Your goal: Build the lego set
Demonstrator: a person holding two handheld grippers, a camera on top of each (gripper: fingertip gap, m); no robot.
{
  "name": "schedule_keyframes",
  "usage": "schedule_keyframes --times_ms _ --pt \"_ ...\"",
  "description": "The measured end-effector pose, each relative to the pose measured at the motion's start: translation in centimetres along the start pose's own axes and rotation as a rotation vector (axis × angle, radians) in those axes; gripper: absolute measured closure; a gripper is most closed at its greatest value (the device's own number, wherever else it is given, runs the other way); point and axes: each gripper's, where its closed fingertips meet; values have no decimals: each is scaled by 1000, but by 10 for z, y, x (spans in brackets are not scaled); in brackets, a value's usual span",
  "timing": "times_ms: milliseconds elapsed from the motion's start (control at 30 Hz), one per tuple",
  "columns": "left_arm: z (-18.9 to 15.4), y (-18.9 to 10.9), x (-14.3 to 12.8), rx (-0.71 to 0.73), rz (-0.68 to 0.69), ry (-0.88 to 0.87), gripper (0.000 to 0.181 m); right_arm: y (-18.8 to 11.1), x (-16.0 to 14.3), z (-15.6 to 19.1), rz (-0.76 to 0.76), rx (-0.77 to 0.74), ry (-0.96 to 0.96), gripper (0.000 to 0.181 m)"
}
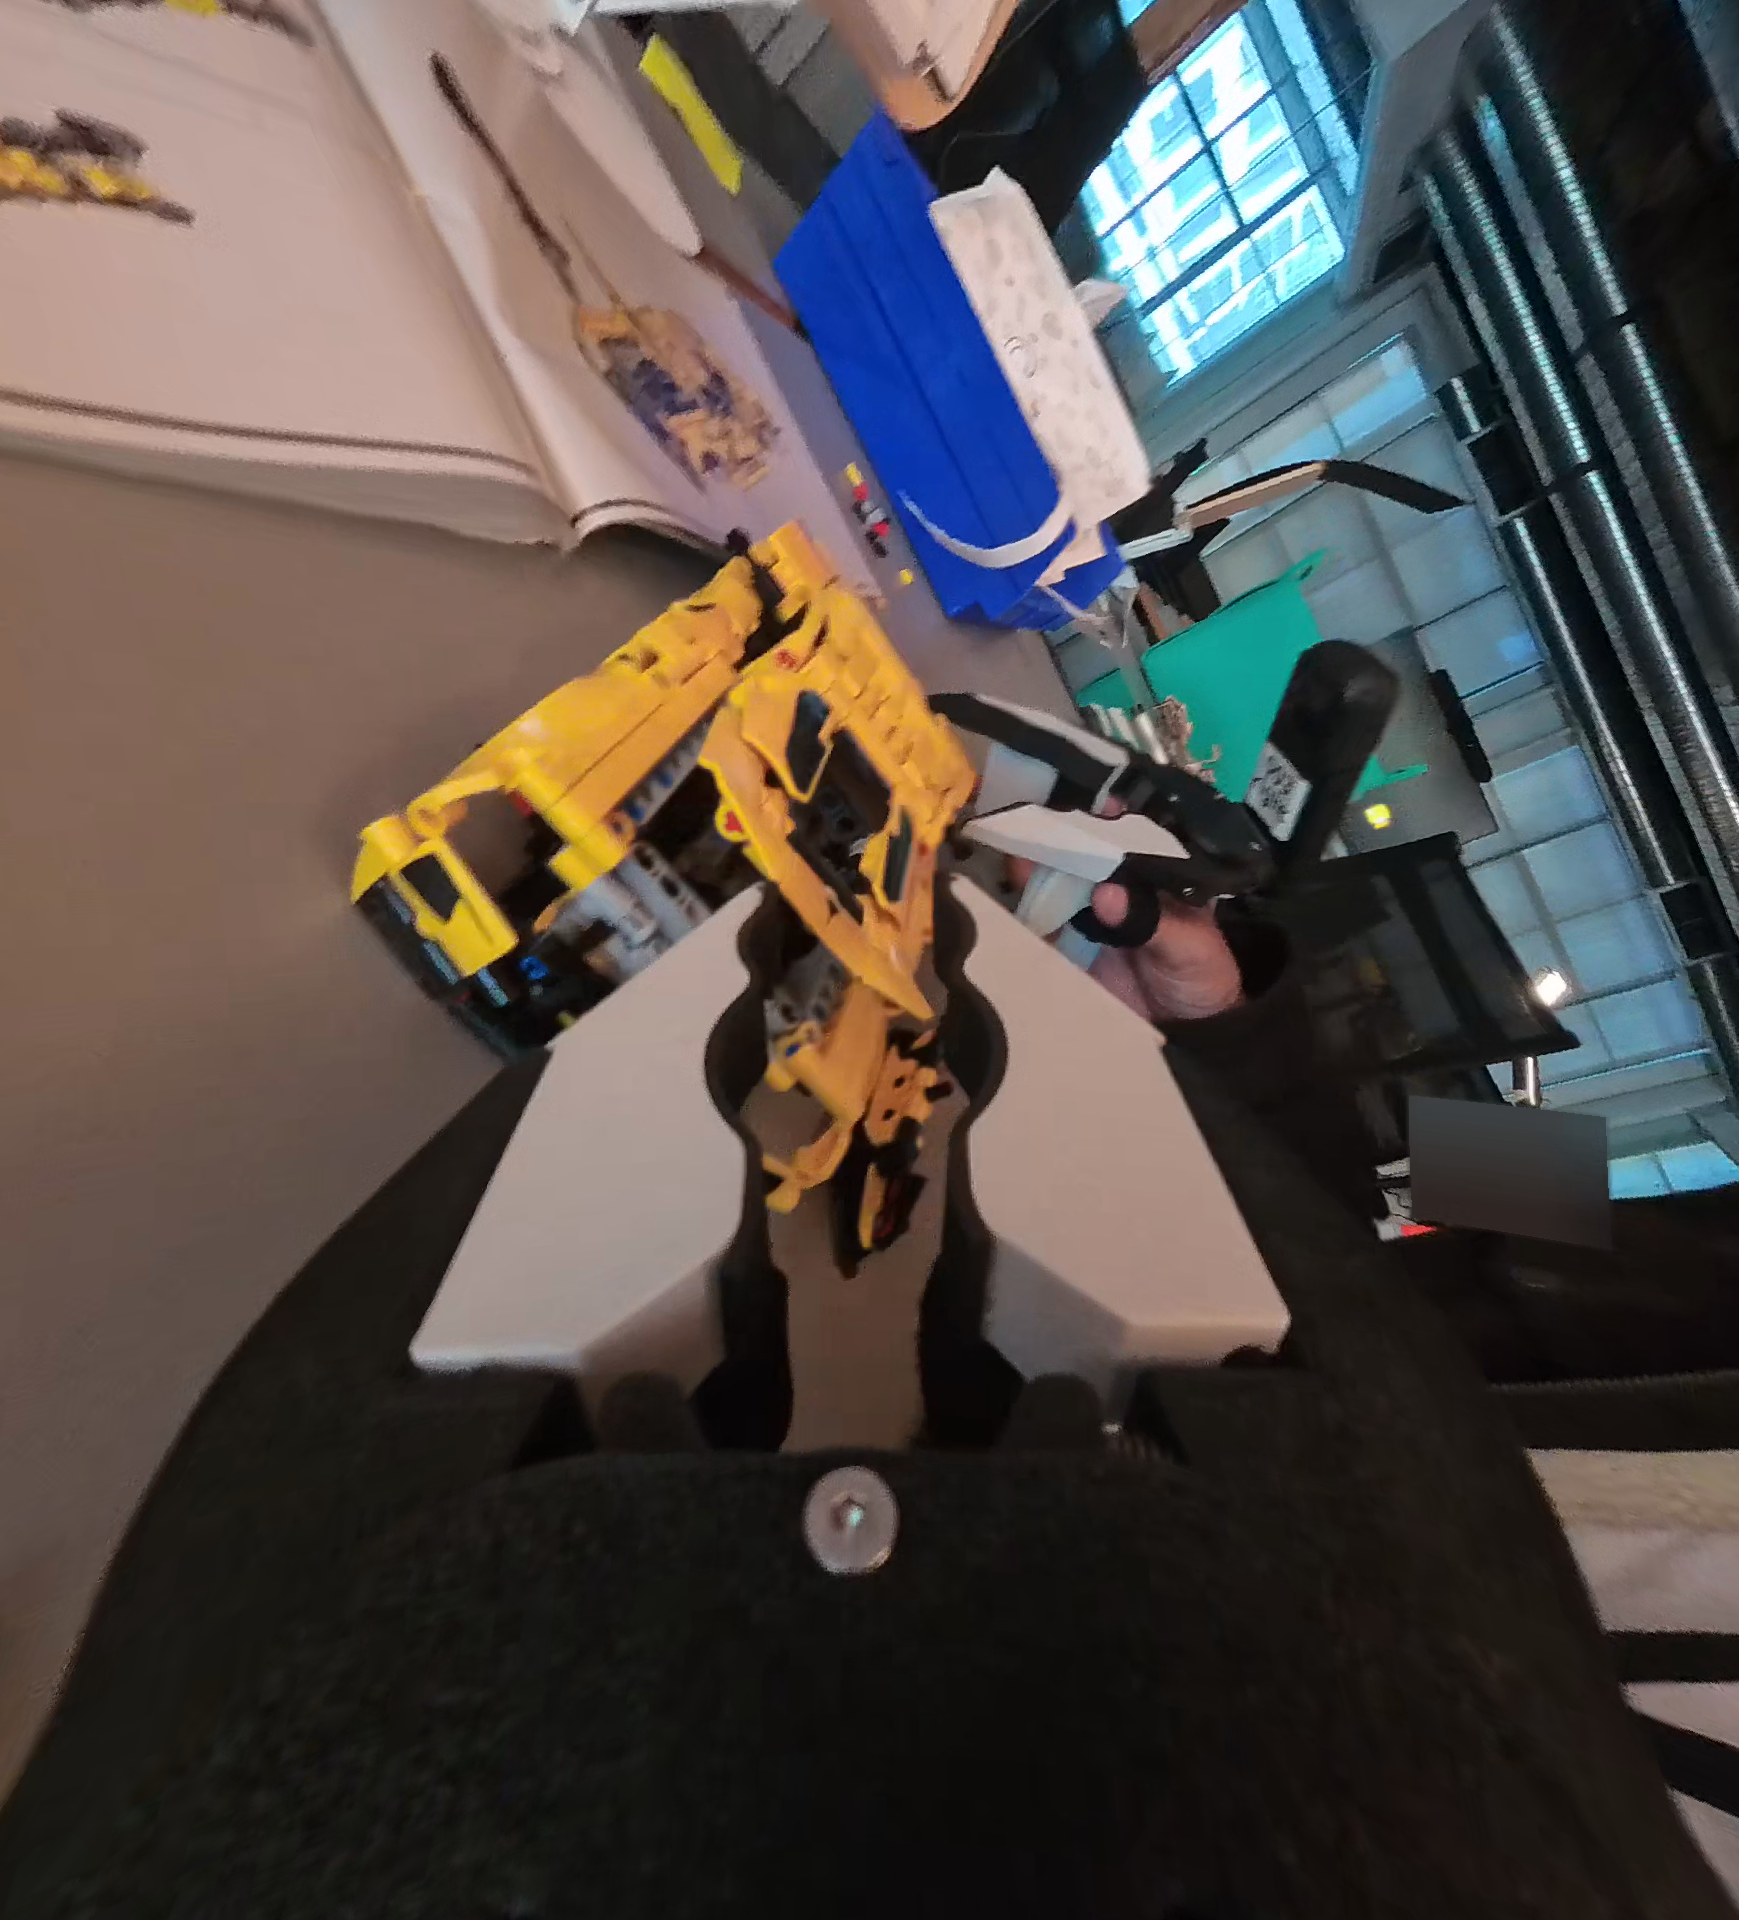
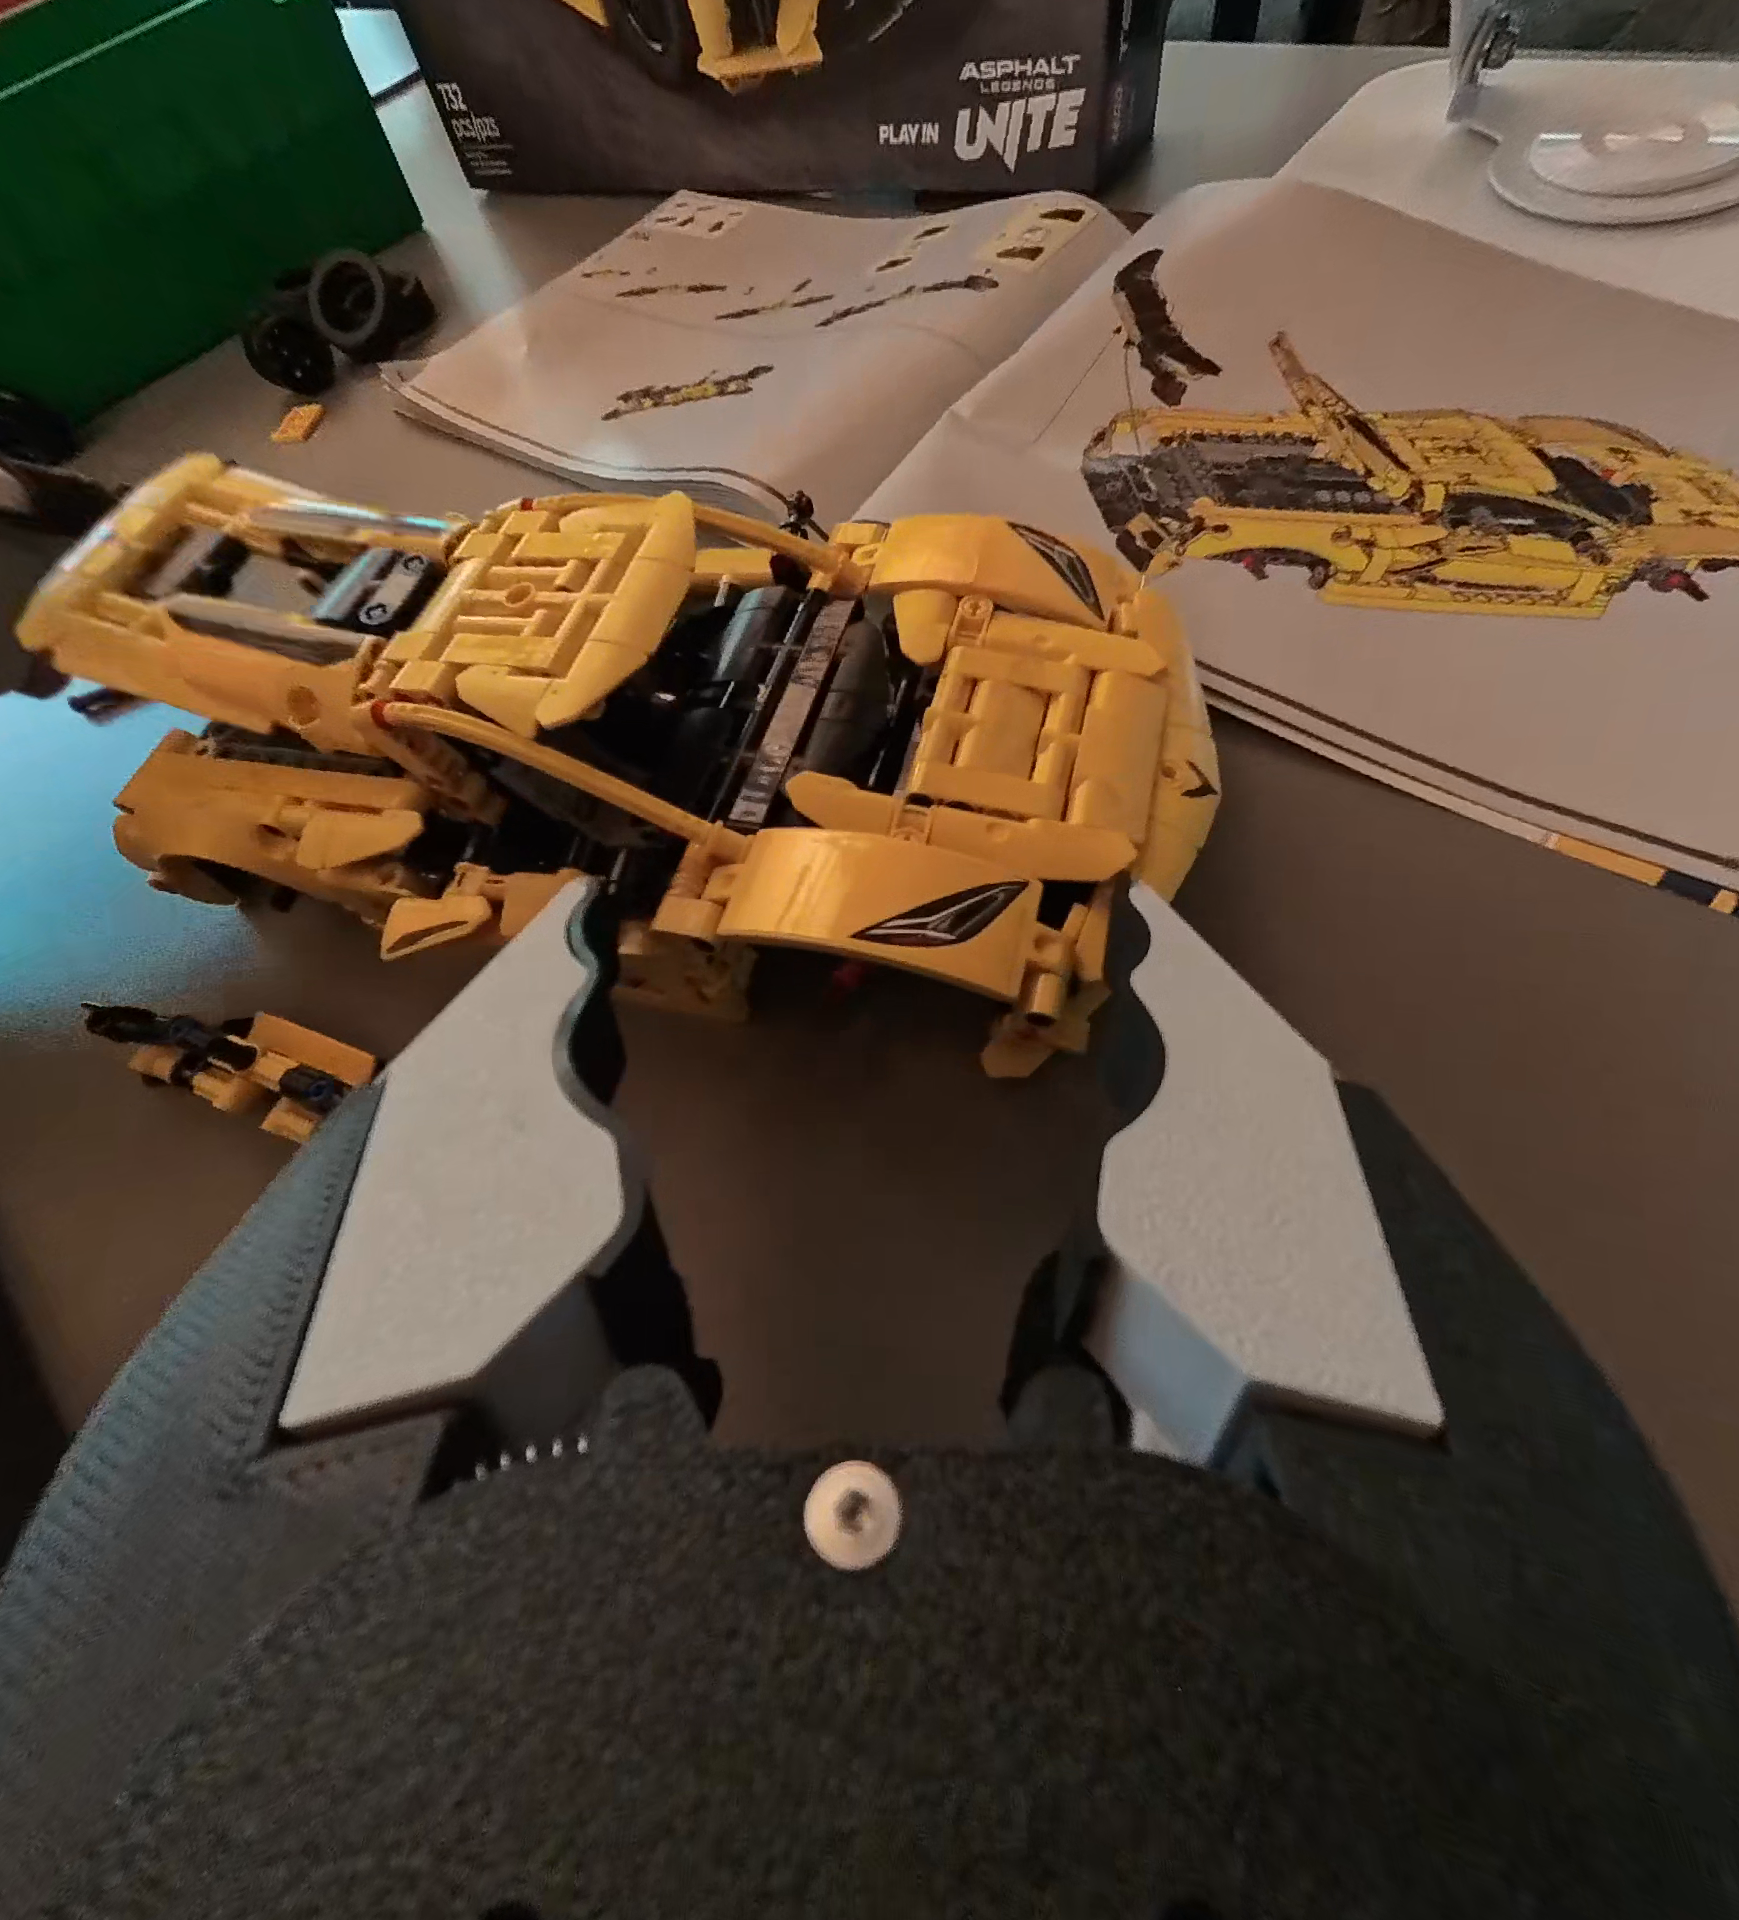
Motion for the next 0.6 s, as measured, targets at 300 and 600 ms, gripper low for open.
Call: schedule_keyframes --times_ms 300,600 --pt "-48 21 27 -101 41 184 150 -1 1 0 -14 10 21 88" --pt "-69 73 37 -200 132 234 151 -2 1 -1 -17 12 26 89"
Point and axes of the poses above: each gripper's, where its closed fingertips meet, y out along the fingers, x out of its top, z = x × y across the jaws, and after that the axes turned 1 degree about -x, right-handed
